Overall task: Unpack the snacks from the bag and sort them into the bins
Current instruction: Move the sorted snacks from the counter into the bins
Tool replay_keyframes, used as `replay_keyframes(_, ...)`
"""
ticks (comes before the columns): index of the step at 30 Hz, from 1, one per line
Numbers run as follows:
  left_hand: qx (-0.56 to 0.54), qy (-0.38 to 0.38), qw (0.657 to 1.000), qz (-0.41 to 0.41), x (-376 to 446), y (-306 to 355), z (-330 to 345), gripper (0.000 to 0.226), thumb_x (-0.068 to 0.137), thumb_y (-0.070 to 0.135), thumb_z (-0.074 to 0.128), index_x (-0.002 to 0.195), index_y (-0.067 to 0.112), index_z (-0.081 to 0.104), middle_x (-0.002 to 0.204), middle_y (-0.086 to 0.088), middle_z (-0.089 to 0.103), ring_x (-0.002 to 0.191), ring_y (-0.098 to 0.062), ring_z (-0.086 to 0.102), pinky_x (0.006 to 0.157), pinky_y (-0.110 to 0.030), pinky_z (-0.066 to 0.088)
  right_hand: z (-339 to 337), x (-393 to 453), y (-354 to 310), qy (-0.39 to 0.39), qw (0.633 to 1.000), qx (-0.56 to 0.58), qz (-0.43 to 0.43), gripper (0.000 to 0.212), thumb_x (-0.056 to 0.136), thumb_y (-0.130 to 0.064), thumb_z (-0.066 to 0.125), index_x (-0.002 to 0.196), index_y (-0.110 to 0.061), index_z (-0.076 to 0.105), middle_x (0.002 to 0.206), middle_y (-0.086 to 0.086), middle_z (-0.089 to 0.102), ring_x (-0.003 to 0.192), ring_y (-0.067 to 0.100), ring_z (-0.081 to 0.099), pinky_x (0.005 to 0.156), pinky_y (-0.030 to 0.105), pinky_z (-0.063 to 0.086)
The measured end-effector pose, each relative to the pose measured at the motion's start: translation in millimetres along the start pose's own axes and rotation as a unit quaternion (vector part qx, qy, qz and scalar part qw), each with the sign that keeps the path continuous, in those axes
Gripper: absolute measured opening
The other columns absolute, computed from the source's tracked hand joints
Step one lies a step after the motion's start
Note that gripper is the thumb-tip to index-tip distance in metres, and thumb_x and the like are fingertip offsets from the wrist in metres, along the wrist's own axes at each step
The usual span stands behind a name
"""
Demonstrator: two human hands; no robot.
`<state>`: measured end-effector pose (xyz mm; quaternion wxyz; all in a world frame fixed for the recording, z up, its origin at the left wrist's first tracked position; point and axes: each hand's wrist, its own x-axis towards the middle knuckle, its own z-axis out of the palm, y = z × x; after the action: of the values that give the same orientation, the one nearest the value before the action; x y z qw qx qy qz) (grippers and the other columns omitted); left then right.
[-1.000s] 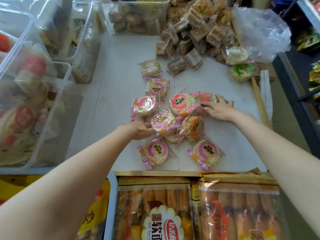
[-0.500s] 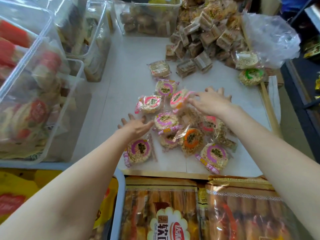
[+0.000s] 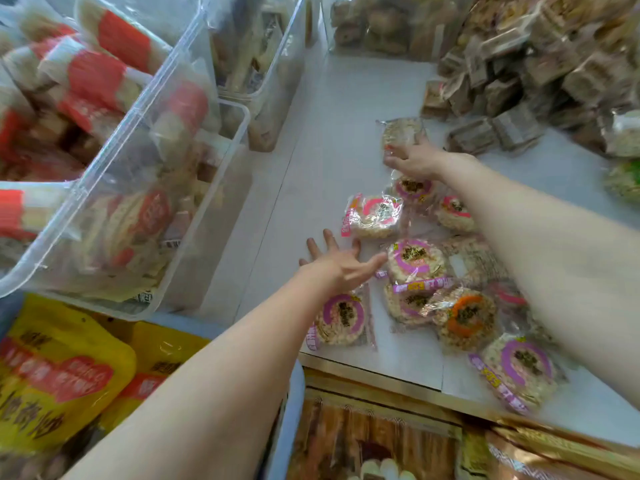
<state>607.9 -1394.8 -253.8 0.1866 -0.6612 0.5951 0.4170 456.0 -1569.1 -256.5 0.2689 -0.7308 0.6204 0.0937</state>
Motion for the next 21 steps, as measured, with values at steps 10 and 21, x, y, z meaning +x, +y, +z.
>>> replay_keyframes(10,0.041,0.004,0.998,0.046,16,-16,3,0.127,0.052,0.096,-0.001,0.149,0.018,0.023,0.154,-0.014,0.025,0.14,-0.035,0.023,0.113,-0.056,0.0,42,-60,13,0.001,1.0,0.012,-0.005,0.05,0.098,-0.048,0.036,0.145,-0.035,0.03,0.157,0.015,0.001,0.143,0.039,0.01,0.118,0.044,0.01)
replay_keyframes(21,-0.103,0.192,0.975,-0.034,-45,-51,-4,0.049,0.099,0.028,0.04,0.136,-0.004,0.038,0.14,-0.024,0.043,0.127,-0.035,0.043,0.098,-0.033,0.036,73,-133,-8,-0.022,0.997,0.065,-0.045,0.043,0.099,-0.044,0.033,0.135,-0.029,0.049,0.155,0.009,0.017,0.139,0.032,0.027,0.113,0.048,0.024)
